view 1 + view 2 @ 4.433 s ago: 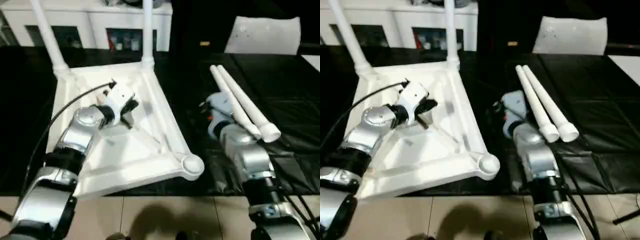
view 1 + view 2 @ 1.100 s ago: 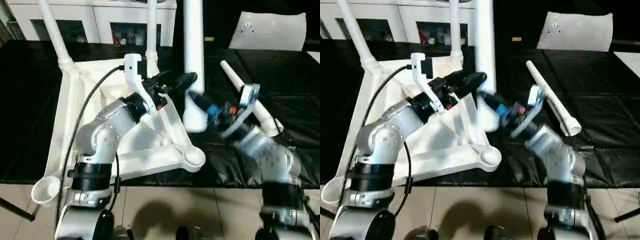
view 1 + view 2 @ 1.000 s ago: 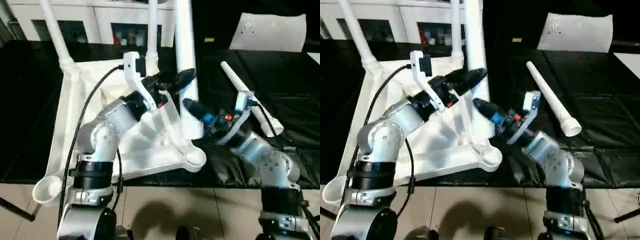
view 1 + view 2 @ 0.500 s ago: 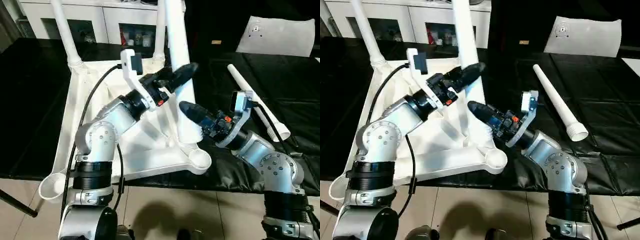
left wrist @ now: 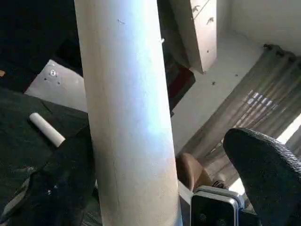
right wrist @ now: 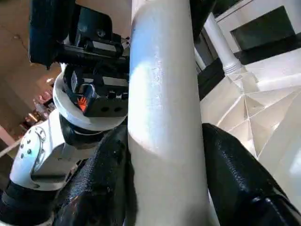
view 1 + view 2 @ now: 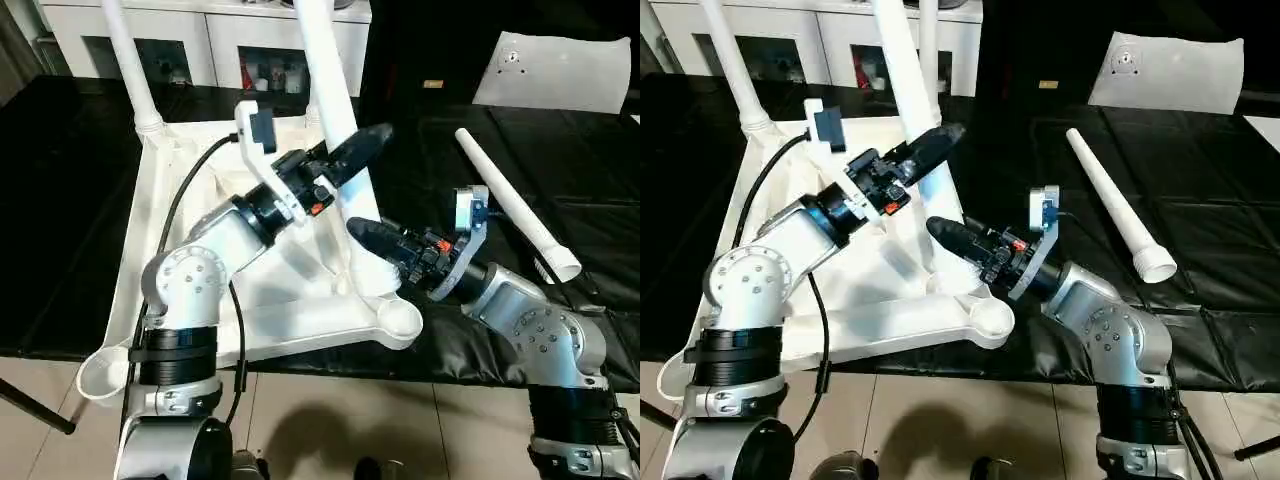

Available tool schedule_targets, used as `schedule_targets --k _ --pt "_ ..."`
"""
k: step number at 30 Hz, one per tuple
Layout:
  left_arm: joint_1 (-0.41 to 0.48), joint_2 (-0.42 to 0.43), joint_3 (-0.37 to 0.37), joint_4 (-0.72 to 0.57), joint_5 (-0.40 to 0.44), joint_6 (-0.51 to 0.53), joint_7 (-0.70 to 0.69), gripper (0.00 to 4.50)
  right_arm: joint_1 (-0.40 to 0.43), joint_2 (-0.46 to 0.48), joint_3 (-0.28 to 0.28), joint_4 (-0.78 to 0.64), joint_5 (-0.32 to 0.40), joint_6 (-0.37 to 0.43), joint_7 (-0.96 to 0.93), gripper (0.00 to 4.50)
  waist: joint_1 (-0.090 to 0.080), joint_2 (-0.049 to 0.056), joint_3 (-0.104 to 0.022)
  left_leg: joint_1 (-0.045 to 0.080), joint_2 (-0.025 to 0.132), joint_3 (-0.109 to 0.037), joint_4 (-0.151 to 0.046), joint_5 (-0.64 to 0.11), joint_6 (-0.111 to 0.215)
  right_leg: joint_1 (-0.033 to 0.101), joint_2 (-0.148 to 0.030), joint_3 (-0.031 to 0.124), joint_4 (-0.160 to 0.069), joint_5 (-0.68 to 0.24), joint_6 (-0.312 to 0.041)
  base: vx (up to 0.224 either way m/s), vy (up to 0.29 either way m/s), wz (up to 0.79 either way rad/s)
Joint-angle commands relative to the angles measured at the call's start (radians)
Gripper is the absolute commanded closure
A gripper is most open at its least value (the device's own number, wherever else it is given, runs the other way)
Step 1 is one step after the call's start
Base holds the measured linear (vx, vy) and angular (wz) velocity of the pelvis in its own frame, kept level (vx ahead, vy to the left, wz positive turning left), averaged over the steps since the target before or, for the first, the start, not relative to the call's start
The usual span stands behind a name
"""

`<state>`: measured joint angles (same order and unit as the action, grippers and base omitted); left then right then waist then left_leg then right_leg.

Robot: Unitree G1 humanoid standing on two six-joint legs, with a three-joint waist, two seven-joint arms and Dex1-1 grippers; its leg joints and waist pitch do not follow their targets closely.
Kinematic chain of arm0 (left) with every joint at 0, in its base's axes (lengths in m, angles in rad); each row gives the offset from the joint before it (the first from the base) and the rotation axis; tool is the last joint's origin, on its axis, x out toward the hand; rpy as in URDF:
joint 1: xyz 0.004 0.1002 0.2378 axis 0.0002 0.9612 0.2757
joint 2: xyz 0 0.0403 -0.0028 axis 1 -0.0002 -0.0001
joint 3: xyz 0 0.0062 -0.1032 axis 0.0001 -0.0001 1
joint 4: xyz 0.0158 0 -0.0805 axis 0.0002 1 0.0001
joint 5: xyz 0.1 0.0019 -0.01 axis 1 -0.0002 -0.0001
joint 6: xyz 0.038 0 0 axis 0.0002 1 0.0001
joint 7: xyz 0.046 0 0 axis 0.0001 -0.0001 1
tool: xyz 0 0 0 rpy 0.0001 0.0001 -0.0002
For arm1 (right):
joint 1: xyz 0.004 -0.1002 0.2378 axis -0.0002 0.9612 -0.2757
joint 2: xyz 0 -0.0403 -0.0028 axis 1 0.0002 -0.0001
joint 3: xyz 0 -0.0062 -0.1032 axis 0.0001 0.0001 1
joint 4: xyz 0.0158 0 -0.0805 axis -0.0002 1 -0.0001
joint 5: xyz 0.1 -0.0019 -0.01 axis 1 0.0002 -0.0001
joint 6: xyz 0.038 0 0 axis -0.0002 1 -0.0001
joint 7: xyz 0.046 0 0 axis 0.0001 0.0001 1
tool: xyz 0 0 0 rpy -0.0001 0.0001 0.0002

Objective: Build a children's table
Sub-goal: Pick table leg

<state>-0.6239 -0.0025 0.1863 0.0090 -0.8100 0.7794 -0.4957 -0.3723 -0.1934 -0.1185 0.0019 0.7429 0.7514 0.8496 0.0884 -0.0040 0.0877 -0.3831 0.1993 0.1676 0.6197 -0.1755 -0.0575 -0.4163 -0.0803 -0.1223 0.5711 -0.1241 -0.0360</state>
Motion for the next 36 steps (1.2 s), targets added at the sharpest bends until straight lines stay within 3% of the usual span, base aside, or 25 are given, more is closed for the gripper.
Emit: schedule_targets --k 1,22,24,25,28,32,36 --pt "0.003 -0.001 -0.001 -0.034 -0.029 0.027 0.004 0.36 -0.002 -0.007 0.005 -0.022 -0.016 -0.016 -0.005 2.59 -0.001 -0.005 -0.094 0.017 0.021 -0.007 -0.075 -0.21 0.015 0.058 -0.065 0.036 -0.093 -0.522 -0.002 0.0 0.0 0.0" --pt "0.012 0.012 -0.009 -0.04 -0.064 0.058 0.009 0.36 0.009 -0.025 0.031 -0.025 -0.021 -0.04 -0.003 2.59 0.0 -0.004 -0.095 0.017 0.021 -0.007 -0.075 -0.204 0.016 0.059 -0.063 0.037 -0.09 -0.505 -0.005 0.0 0.0 0.0" --pt "0.022 0.035 -0.048 -0.047 -0.002 0.006 -0.019 0.36 0.01 -0.027 0.035 -0.025 -0.025 -0.043 -0.004 2.59 0.0 -0.003 -0.095 0.017 0.023 -0.009 -0.076 -0.204 0.016 0.059 -0.063 0.037 -0.09 -0.503 -0.002 0.0 0.0 0.0" --pt "0.034 0.065 -0.106 -0.056 0.093 -0.095 -0.068 0.36 0.01 -0.029 0.041 -0.025 -0.032 -0.047 -0.003 2.59 0.002 -0.004 -0.094 0.017 0.024 -0.014 -0.08 -0.205 0.02 0.058 -0.064 0.037 -0.097 -0.51 0.009 0.0 0.0 0.0" --pt "0.05 0.105 -0.181 -0.066 0.202 -0.227 -0.138 0.36 0.013 -0.039 0.057 -0.027 -0.049 -0.055 0.004 2.59 -0.002 -0.003 -0.095 0.017 0.025 -0.012 -0.08 -0.204 0.011 0.059 -0.065 0.041 -0.092 -0.506 0.021 0.0 0.0 0.0" --pt "0.06 0.103 -0.188 -0.067 0.205 -0.26 -0.168 0.36 0.016 -0.046 0.067 -0.022 -0.054 -0.062 0.012 2.59 -0.002 -0.002 -0.094 0.018 0.027 -0.009 -0.078 -0.218 0.006 0.058 -0.068 0.042 -0.088 -0.506 -0.008 0.0 0.0 0.0" --pt "0.072 0.128 -0.219 -0.057 0.223 -0.277 -0.2 0.72 0.015 -0.052 0.074 -0.02 -0.057 -0.067 0.016 2.59 -0.003 -0.002 -0.095 0.018 0.028 -0.01 -0.079 -0.218 0.008 0.058 -0.066 0.043 -0.083 -0.487 -0.024 0.0 0.0 0.0"
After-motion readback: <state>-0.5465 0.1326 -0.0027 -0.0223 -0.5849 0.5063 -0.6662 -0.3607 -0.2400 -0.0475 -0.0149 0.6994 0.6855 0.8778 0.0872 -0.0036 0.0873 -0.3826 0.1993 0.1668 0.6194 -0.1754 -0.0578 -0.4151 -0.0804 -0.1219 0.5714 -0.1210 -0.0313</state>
